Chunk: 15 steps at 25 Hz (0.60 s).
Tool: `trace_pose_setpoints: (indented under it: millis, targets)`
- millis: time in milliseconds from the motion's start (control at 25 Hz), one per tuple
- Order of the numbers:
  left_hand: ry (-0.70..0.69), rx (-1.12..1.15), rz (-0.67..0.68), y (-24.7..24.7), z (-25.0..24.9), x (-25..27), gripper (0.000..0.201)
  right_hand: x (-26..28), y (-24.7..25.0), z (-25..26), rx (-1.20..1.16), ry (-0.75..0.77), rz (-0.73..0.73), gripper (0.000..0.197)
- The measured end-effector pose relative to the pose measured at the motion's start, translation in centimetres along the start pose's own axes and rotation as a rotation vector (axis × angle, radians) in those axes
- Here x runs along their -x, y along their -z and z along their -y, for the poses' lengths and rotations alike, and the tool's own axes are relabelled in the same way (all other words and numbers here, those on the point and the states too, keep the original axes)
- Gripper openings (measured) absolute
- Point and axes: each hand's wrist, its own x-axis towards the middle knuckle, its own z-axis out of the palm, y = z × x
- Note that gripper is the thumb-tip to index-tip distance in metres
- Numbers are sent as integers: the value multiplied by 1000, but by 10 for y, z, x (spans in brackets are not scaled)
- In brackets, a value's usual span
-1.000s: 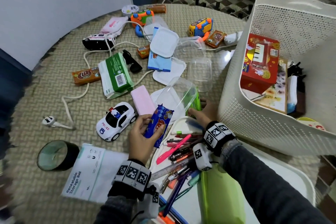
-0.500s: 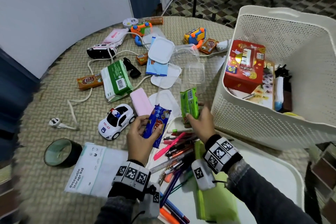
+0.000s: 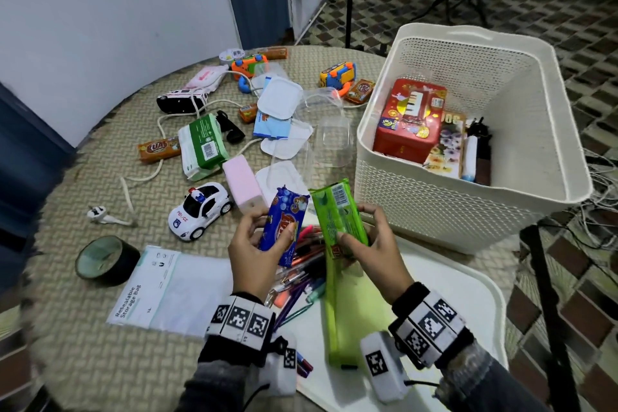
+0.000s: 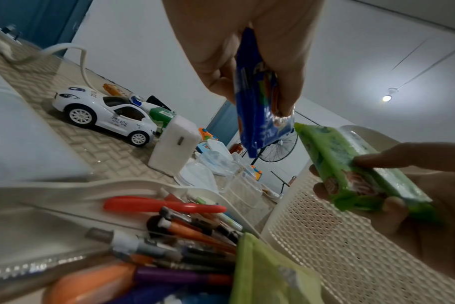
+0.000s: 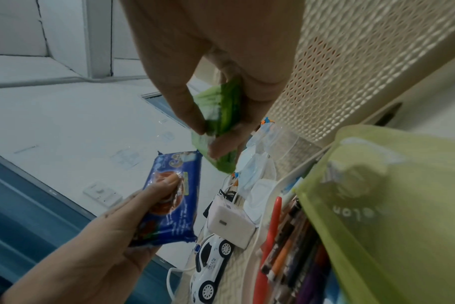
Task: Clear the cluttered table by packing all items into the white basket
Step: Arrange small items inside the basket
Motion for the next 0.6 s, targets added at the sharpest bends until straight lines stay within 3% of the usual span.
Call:
trace_pose_setpoints:
  millis: [600]
  targets:
    - [-72, 39, 206, -25, -22, 105, 38, 148, 71, 2, -50, 68, -404, 29]
